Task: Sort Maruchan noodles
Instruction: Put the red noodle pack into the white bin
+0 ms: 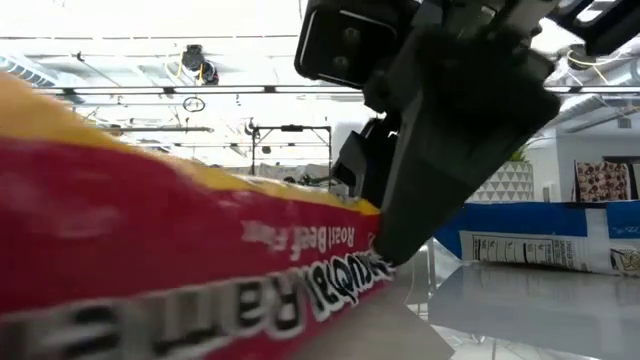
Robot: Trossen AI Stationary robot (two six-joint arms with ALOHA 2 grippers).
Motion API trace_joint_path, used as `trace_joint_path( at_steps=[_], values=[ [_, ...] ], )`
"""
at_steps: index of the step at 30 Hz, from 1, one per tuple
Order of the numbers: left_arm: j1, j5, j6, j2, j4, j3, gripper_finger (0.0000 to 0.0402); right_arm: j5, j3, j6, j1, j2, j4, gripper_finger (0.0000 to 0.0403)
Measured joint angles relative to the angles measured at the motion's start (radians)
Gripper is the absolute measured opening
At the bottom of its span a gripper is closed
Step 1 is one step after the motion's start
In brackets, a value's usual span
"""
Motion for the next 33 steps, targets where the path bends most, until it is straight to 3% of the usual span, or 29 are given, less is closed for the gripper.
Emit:
trace_joint_path(
  at_steps=[6, 12, 25, 33],
  values=[
    [0.000, 0.000, -0.007, 0.000, 0.000, 0.000, 0.0182, -0.020, -0.002, -0.062, -0.013, 0.002, 0.012, 0.0021],
    [0.000, 0.000, -0.007, 0.000, 0.000, 0.000, 0.0182, 0.010, 0.011, -0.165, -0.011, 0.005, 0.034, 0.0008],
    [0.065, -0.001, 0.006, 0.000, 0.042, 0.000, 0.0182, 0.519, 0.034, -0.361, 0.079, -0.186, -0.015, 0.0001],
    [0.113, 0.050, 0.230, 0.012, 0.304, 0.000, 0.0182, 0.734, 0.034, -0.439, 0.158, -0.242, -0.026, 0.0000]
  ],
)
